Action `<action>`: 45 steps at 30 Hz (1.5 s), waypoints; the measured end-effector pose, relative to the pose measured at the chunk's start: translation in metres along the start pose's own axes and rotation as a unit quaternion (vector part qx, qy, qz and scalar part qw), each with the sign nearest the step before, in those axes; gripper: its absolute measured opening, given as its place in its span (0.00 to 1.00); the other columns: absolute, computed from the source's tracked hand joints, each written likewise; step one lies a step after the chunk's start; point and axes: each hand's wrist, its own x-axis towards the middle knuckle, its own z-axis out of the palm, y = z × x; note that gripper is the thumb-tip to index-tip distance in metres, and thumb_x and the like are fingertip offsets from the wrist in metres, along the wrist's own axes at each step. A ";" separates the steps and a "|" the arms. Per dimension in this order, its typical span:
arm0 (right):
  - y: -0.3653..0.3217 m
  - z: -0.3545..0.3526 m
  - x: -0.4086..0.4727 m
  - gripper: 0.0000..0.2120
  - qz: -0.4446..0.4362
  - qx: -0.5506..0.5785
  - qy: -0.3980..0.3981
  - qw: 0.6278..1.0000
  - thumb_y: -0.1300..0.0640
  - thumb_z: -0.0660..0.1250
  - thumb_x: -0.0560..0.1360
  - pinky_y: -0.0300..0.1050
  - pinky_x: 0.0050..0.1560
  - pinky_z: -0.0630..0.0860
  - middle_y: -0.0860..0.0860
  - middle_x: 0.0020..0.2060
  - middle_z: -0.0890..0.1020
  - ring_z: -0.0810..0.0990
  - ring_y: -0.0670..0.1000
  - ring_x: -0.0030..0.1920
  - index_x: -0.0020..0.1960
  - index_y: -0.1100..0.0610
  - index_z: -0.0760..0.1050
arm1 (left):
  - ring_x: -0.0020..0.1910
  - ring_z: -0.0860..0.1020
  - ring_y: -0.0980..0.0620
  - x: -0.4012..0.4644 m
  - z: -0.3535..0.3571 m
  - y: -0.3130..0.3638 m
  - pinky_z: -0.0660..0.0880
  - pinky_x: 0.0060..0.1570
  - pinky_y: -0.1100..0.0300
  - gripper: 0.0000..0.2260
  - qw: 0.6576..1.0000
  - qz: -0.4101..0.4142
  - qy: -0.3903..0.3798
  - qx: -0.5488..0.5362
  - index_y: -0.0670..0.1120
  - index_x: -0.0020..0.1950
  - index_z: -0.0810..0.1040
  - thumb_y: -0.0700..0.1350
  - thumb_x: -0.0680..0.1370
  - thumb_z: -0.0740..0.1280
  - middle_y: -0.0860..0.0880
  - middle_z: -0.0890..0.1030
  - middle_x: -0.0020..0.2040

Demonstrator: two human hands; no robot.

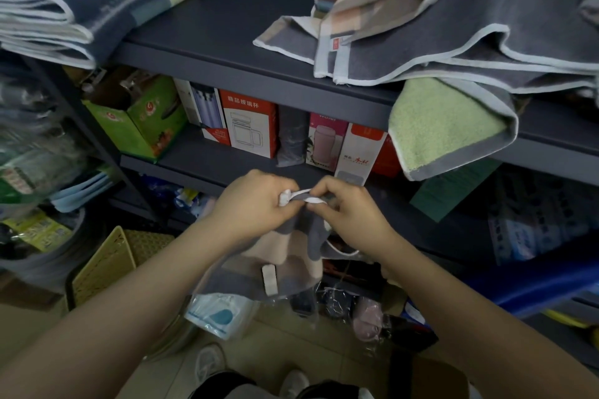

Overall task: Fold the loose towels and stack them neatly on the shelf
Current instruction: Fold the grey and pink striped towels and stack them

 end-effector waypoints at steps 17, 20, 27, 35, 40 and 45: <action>0.008 -0.013 0.005 0.05 -0.130 -0.124 -0.141 0.973 0.59 0.64 0.76 0.34 0.39 0.67 0.46 0.41 0.78 0.72 0.38 0.40 0.51 0.57 0.75 | 0.38 0.76 0.56 0.003 0.010 -0.061 0.71 0.39 0.63 0.06 0.884 -0.230 0.298 -0.278 0.50 0.45 0.78 0.40 0.77 0.64 0.51 0.80 0.40; 0.017 -0.018 0.008 0.07 -0.079 -0.214 -0.237 0.945 0.52 0.63 0.77 0.46 0.38 0.67 0.49 0.35 0.77 0.73 0.46 0.38 0.42 0.54 0.72 | 0.35 0.75 0.62 0.003 0.016 -0.064 0.72 0.35 0.69 0.07 0.872 -0.229 0.310 -0.301 0.49 0.44 0.78 0.39 0.77 0.63 0.54 0.79 0.37; 0.053 -0.037 0.001 0.16 -0.039 -0.405 -0.198 0.892 0.44 0.58 0.78 0.44 0.44 0.61 0.51 0.39 0.79 0.77 0.53 0.43 0.37 0.52 0.73 | 0.31 0.74 0.62 0.000 0.013 -0.087 0.70 0.32 0.68 0.04 0.855 -0.263 0.348 -0.279 0.45 0.45 0.78 0.41 0.77 0.63 0.53 0.77 0.34; 0.090 -0.053 0.009 0.12 0.141 -0.251 0.035 0.957 0.55 0.61 0.78 0.44 0.38 0.64 0.63 0.42 0.79 0.77 0.60 0.44 0.50 0.65 0.74 | 0.39 0.80 0.41 -0.012 0.032 -0.097 0.73 0.34 0.54 0.18 0.972 -0.114 0.177 0.105 0.43 0.51 0.78 0.53 0.68 0.74 0.42 0.82 0.42; 0.099 -0.056 0.002 0.09 0.139 -0.273 0.072 0.949 0.60 0.63 0.77 0.43 0.36 0.62 0.64 0.41 0.80 0.78 0.61 0.42 0.48 0.66 0.77 | 0.27 0.80 0.46 -0.019 0.029 -0.098 0.74 0.21 0.57 0.27 0.966 0.085 0.137 0.200 0.40 0.47 0.81 0.63 0.64 0.64 0.43 0.82 0.39; 0.102 -0.055 -0.001 0.08 0.144 -0.304 0.105 0.936 0.62 0.62 0.77 0.42 0.35 0.59 0.65 0.41 0.80 0.78 0.61 0.41 0.41 0.63 0.76 | 0.23 0.77 0.48 -0.020 0.026 -0.099 0.71 0.19 0.63 0.28 0.949 0.172 0.126 0.234 0.44 0.54 0.72 0.64 0.65 0.60 0.44 0.82 0.42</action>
